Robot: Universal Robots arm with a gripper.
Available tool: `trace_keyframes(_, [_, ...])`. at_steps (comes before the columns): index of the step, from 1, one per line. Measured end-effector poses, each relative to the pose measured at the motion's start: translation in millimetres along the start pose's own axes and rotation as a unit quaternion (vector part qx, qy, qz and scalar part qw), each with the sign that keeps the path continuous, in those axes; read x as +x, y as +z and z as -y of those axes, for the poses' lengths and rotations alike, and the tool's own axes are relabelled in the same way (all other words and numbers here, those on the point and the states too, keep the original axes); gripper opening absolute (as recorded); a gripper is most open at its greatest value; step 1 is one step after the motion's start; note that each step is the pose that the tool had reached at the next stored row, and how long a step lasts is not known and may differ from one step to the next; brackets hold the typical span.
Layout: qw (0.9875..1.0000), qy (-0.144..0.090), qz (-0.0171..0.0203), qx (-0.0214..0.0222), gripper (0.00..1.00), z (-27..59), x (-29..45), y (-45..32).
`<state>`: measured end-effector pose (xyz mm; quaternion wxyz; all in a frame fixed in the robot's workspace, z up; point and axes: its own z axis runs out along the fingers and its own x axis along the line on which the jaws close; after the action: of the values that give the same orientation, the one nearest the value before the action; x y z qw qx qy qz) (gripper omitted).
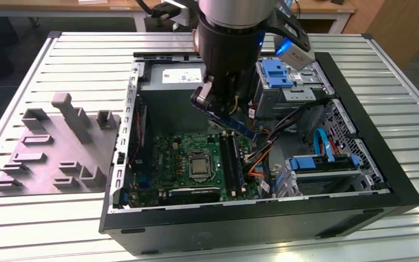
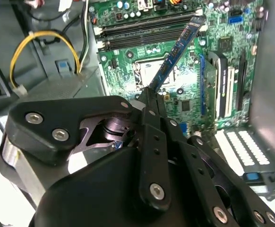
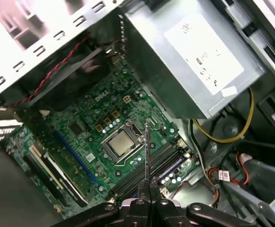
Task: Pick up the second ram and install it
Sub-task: 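Insert the second ram into the second slot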
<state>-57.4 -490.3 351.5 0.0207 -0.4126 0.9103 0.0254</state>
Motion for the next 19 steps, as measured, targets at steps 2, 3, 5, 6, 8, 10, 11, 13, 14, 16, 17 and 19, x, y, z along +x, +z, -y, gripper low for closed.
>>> trace_keyframes(2, [0.9998, 0.019, 0.0006, 0.0011, 0.11, 0.0, 0.0, 0.4])
trace_keyframes(3, [0.9996, 0.028, 0.0008, 0.0016, 0.11, 0.0, 0.0, 0.5])
trace_keyframes(5, [0.999, 0.046, 0.0013, 0.0027, 0.11, 0.0, 0.0, 0.9])
trace_keyframes(6, [0.9985, 0.055, 0.0017, 0.0032, 0.11, 0.0, 0.0, 1.1])
trace_keyframes(8, [0.9973, 0.073, 0.0021, 0.0043, 0.11, 0.0, 0.1, 1.4])
trace_keyframes(10, [0.9958, 0.091, 0.0027, 0.0054, 0.11, 0.0, 0.1, 1.7])
trace_keyframes(11, [0.995, 0.1, 0.003, 0.0059, 0.11, 0.0, 0.1, 1.9])
trace_keyframes(13, [0.993, 0.118, 0.0034, 0.0069, 0.11, 0.0, 0.1, 2.2])
trace_keyframes(14, [0.9919, 0.127, 0.0037, 0.0075, 0.11, 0.1, 0.1, 2.3])
trace_keyframes(16, [0.9894, 0.145, 0.0043, 0.0085, 0.11, 0.1, 0.2, 2.7])
trace_keyframes(17, [0.988, 0.154, 0.0045, 0.0091, 0.11, 0.1, 0.2, 2.8])
trace_keyframes(19, [0.9851, 0.172, 0.005, 0.0101, 0.11, 0.1, 0.2, 3.2])
